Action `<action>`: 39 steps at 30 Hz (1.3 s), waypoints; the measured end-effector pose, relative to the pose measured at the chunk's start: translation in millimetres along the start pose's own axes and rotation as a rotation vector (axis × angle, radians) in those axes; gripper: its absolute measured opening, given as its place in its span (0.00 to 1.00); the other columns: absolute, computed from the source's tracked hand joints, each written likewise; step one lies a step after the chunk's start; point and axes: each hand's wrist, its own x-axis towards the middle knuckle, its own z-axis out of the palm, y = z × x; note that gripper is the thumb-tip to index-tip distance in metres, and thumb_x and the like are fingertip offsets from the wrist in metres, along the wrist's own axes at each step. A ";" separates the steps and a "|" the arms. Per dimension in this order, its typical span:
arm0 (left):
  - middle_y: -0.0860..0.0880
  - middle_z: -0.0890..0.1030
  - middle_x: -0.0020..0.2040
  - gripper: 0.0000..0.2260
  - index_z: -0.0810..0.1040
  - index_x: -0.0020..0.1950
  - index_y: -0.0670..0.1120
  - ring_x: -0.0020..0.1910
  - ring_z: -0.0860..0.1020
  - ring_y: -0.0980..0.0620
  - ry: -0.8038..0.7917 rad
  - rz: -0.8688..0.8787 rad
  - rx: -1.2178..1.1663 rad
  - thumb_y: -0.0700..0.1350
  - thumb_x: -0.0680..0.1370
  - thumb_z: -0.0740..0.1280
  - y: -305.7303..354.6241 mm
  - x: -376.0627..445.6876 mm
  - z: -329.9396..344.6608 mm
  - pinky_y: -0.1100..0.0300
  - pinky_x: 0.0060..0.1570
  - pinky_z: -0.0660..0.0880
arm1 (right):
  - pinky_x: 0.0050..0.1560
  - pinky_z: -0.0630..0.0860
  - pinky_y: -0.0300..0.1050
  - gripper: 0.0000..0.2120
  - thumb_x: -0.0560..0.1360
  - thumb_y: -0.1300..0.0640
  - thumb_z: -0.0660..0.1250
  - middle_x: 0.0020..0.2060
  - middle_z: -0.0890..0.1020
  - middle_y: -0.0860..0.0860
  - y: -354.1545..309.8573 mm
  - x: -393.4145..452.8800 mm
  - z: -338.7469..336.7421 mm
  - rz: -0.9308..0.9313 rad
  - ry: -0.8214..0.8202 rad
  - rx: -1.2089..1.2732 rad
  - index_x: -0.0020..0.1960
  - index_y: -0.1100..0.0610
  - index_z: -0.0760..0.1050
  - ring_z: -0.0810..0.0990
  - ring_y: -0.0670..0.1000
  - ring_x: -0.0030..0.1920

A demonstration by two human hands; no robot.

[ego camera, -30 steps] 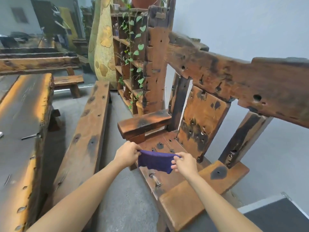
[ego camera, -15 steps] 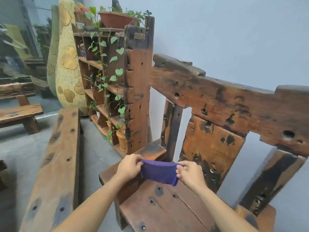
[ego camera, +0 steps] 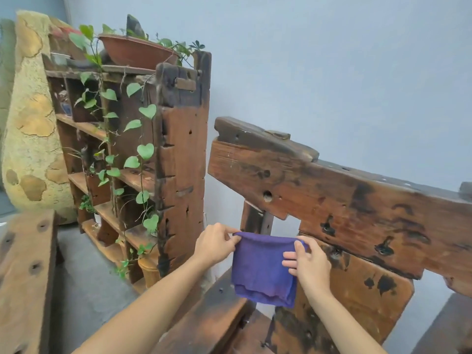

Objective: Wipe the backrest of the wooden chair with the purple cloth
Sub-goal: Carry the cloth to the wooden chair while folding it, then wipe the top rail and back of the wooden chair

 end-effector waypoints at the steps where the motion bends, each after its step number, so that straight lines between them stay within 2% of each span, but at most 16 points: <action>1: 0.54 0.83 0.32 0.12 0.86 0.54 0.61 0.37 0.83 0.50 0.007 0.031 -0.015 0.51 0.78 0.64 -2.8 22.9 -2.2 0.54 0.45 0.81 | 0.36 0.82 0.45 0.06 0.83 0.51 0.62 0.35 0.87 0.45 -3.6 18.4 11.2 -0.035 0.044 0.006 0.55 0.41 0.76 0.87 0.46 0.36; 5: 0.58 0.80 0.29 0.10 0.86 0.52 0.61 0.32 0.79 0.57 0.036 0.134 -0.092 0.52 0.77 0.66 -10.8 113.8 -13.8 0.60 0.40 0.78 | 0.49 0.81 0.48 0.08 0.82 0.47 0.62 0.38 0.86 0.41 -29.3 87.7 55.6 -0.176 0.251 -0.028 0.53 0.33 0.75 0.85 0.46 0.46; 8: 0.64 0.78 0.28 0.09 0.87 0.53 0.56 0.33 0.78 0.61 0.074 0.210 -0.173 0.50 0.78 0.68 -13.3 174.5 -23.1 0.68 0.36 0.72 | 0.53 0.81 0.50 0.09 0.83 0.46 0.61 0.47 0.85 0.39 -49.4 138.2 87.5 -0.285 0.349 -0.043 0.54 0.30 0.73 0.83 0.47 0.51; 9: 0.63 0.80 0.30 0.09 0.87 0.53 0.55 0.33 0.79 0.61 0.083 0.235 -0.222 0.49 0.78 0.68 -12.4 188.6 -26.4 0.67 0.37 0.74 | 0.54 0.80 0.49 0.09 0.83 0.47 0.61 0.50 0.84 0.40 -56.4 151.7 93.7 -0.326 0.375 -0.042 0.55 0.31 0.73 0.83 0.48 0.53; 12: 0.56 0.84 0.35 0.08 0.88 0.52 0.52 0.31 0.78 0.60 0.150 0.277 -0.351 0.46 0.78 0.69 -15.3 227.1 -38.7 0.60 0.39 0.79 | 0.58 0.71 0.37 0.09 0.84 0.51 0.60 0.56 0.80 0.37 -77.4 188.4 117.0 -0.526 0.469 -0.101 0.61 0.40 0.75 0.79 0.49 0.58; 14: 0.52 0.85 0.36 0.07 0.87 0.52 0.51 0.32 0.77 0.58 0.209 0.290 -0.360 0.46 0.78 0.69 -24.9 253.0 -45.3 0.58 0.40 0.78 | 0.64 0.67 0.34 0.12 0.84 0.54 0.60 0.60 0.77 0.37 -87.6 211.8 142.1 -0.681 0.478 -0.145 0.66 0.46 0.75 0.75 0.47 0.62; 16: 0.52 0.84 0.35 0.06 0.87 0.50 0.51 0.33 0.77 0.57 0.254 0.289 -0.382 0.46 0.79 0.69 -38.0 274.9 -50.4 0.59 0.40 0.76 | 0.71 0.64 0.42 0.18 0.83 0.54 0.61 0.69 0.75 0.44 -91.0 233.4 170.4 -0.795 0.442 -0.320 0.72 0.50 0.70 0.71 0.49 0.69; 19: 0.54 0.81 0.32 0.05 0.85 0.49 0.50 0.30 0.76 0.58 0.277 0.295 -0.448 0.44 0.79 0.69 -66.5 295.2 -46.1 0.65 0.34 0.72 | 0.76 0.57 0.54 0.27 0.83 0.46 0.58 0.80 0.62 0.52 -76.3 257.8 214.2 -0.825 0.476 -0.826 0.80 0.49 0.61 0.59 0.55 0.80; 20: 0.54 0.80 0.31 0.04 0.84 0.48 0.51 0.29 0.75 0.58 0.266 0.295 -0.453 0.44 0.79 0.69 -79.5 299.5 -42.6 0.66 0.33 0.71 | 0.78 0.54 0.54 0.28 0.84 0.44 0.56 0.82 0.58 0.52 -68.0 262.8 229.8 -0.830 0.509 -0.960 0.82 0.49 0.58 0.54 0.55 0.82; 22: 0.52 0.80 0.30 0.03 0.82 0.47 0.52 0.28 0.76 0.57 0.221 0.276 -0.458 0.45 0.78 0.69 -107.9 308.1 -35.7 0.60 0.33 0.74 | 0.79 0.49 0.53 0.30 0.84 0.43 0.56 0.83 0.55 0.52 -51.0 270.7 258.7 -0.866 0.559 -1.113 0.82 0.50 0.56 0.49 0.52 0.83; 25: 0.50 0.83 0.34 0.05 0.78 0.51 0.54 0.35 0.82 0.51 0.209 0.117 -0.576 0.51 0.79 0.64 -151.6 328.4 -36.7 0.48 0.41 0.79 | 0.79 0.51 0.53 0.32 0.81 0.42 0.62 0.82 0.59 0.51 -24.2 280.6 304.6 -1.012 0.545 -1.221 0.81 0.49 0.60 0.52 0.52 0.82; 28: 0.53 0.84 0.46 0.11 0.72 0.57 0.55 0.46 0.82 0.51 0.253 -0.011 -0.529 0.57 0.79 0.56 -183.5 362.3 -43.1 0.48 0.51 0.78 | 0.79 0.51 0.53 0.35 0.69 0.48 0.75 0.76 0.69 0.51 -8.4 291.4 351.0 -1.174 0.493 -1.187 0.75 0.49 0.70 0.59 0.52 0.80; 31: 0.54 0.79 0.57 0.14 0.72 0.59 0.54 0.59 0.78 0.52 0.153 0.018 -0.551 0.58 0.81 0.53 -189.4 400.1 -50.5 0.52 0.60 0.73 | 0.80 0.51 0.51 0.36 0.58 0.53 0.79 0.70 0.74 0.49 -16.4 300.0 385.0 -1.243 0.440 -1.138 0.67 0.50 0.79 0.67 0.52 0.75; 34: 0.51 0.82 0.59 0.22 0.80 0.59 0.48 0.63 0.78 0.49 -0.097 0.014 -0.833 0.59 0.82 0.52 -176.9 436.6 -60.5 0.49 0.67 0.72 | 0.77 0.54 0.51 0.33 0.60 0.49 0.77 0.70 0.74 0.46 -44.8 302.2 395.0 -1.239 0.418 -1.146 0.66 0.49 0.82 0.71 0.49 0.72; 36: 0.43 0.85 0.58 0.26 0.83 0.59 0.45 0.62 0.81 0.44 -0.287 -0.061 -1.121 0.59 0.85 0.51 -161.3 451.9 -65.3 0.52 0.63 0.76 | 0.77 0.54 0.52 0.32 0.65 0.46 0.74 0.73 0.72 0.47 -74.1 304.7 382.4 -1.254 0.402 -1.159 0.69 0.49 0.79 0.68 0.48 0.74; 39: 0.44 0.86 0.56 0.28 0.87 0.55 0.48 0.57 0.84 0.49 -0.404 -0.012 -1.318 0.57 0.85 0.48 -132.0 460.0 -60.9 0.63 0.48 0.80 | 0.76 0.56 0.54 0.29 0.72 0.44 0.69 0.75 0.71 0.49 -126.9 312.8 337.6 -1.305 0.367 -1.189 0.72 0.48 0.75 0.66 0.51 0.77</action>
